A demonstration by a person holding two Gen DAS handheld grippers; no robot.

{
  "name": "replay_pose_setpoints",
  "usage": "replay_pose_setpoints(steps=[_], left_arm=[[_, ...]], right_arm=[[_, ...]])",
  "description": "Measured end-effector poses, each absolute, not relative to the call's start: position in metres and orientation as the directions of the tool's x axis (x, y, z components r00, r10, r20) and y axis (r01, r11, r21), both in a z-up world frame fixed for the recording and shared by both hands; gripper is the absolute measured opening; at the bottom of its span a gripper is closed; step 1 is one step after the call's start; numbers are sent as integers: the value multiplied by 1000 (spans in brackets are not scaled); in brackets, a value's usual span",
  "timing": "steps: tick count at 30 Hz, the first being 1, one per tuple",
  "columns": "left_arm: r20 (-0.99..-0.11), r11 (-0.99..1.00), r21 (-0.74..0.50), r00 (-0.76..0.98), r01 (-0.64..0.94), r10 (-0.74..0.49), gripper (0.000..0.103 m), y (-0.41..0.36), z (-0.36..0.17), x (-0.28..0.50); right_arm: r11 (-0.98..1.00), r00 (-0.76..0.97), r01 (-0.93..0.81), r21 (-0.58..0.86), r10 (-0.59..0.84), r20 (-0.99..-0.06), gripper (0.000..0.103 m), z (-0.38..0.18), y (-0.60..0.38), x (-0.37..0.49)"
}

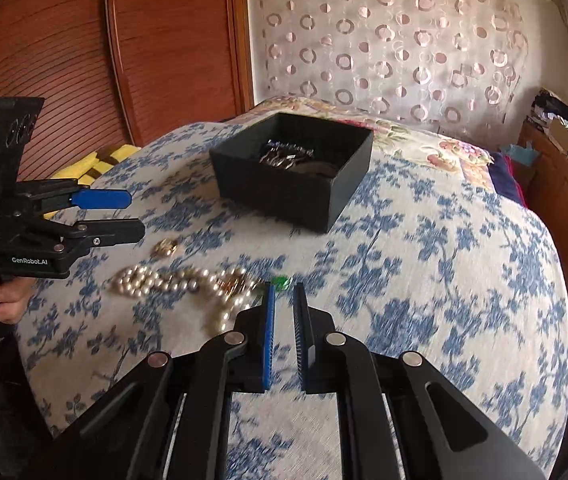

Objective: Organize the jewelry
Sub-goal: 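Grasp the end of the long pearl necklace with the right tool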

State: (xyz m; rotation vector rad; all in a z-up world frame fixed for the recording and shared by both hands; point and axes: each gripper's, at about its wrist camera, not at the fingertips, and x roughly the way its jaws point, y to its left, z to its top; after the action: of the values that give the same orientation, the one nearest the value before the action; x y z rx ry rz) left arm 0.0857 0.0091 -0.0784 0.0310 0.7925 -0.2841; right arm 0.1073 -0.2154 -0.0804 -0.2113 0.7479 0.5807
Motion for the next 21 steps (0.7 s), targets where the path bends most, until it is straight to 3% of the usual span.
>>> replay_pose_setpoints(steps=[21], left_arm=[[-735, 960, -102, 631, 260, -249, 60, 16, -97, 71]], right_arm=[[776, 490, -630, 6, 404, -772, 15, -110, -180, 112]])
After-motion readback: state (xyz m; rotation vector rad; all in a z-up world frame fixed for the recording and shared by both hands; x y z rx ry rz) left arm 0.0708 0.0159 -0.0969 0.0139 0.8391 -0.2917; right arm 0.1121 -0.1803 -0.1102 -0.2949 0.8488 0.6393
